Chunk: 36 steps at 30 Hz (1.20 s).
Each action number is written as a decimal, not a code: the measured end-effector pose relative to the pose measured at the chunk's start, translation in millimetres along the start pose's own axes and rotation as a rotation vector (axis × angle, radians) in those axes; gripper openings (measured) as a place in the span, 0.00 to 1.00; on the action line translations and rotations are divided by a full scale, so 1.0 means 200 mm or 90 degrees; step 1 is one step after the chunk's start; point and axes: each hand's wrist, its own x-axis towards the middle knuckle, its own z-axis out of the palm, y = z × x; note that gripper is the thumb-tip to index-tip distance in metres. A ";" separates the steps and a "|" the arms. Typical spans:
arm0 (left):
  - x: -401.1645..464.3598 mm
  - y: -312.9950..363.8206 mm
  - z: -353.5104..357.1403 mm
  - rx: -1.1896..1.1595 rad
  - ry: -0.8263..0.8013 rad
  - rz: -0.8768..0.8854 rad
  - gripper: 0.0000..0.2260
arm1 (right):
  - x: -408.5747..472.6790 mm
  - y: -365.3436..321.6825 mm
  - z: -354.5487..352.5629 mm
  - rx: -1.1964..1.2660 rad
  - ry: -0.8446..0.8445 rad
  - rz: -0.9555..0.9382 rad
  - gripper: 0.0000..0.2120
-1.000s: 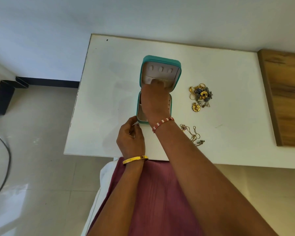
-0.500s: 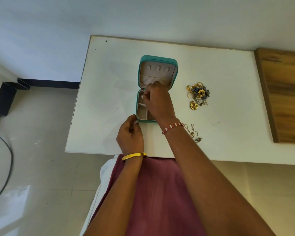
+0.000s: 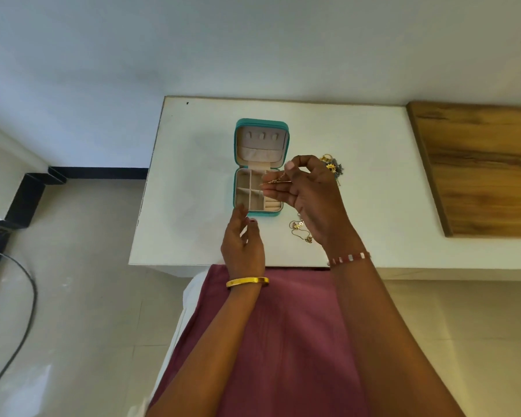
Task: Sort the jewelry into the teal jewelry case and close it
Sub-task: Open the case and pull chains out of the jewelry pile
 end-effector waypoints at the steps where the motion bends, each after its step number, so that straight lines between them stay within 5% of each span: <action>1: -0.02 0.01 0.01 -0.009 -0.019 0.013 0.17 | -0.04 -0.02 -0.01 0.009 -0.014 -0.004 0.06; 9: -0.10 0.08 0.09 0.032 -0.173 0.083 0.11 | -0.25 -0.09 -0.16 0.012 0.043 -0.064 0.03; 17: -0.10 0.01 0.13 0.053 -0.293 -0.088 0.15 | -0.25 0.14 -0.47 0.042 0.347 -0.006 0.03; 22: -0.09 -0.06 0.19 0.003 -0.217 -0.218 0.12 | -0.22 0.32 -0.54 0.039 0.419 0.054 0.04; 36: -0.10 -0.05 0.32 0.303 -0.254 -0.042 0.12 | -0.16 0.47 -0.56 -0.415 0.409 -0.026 0.08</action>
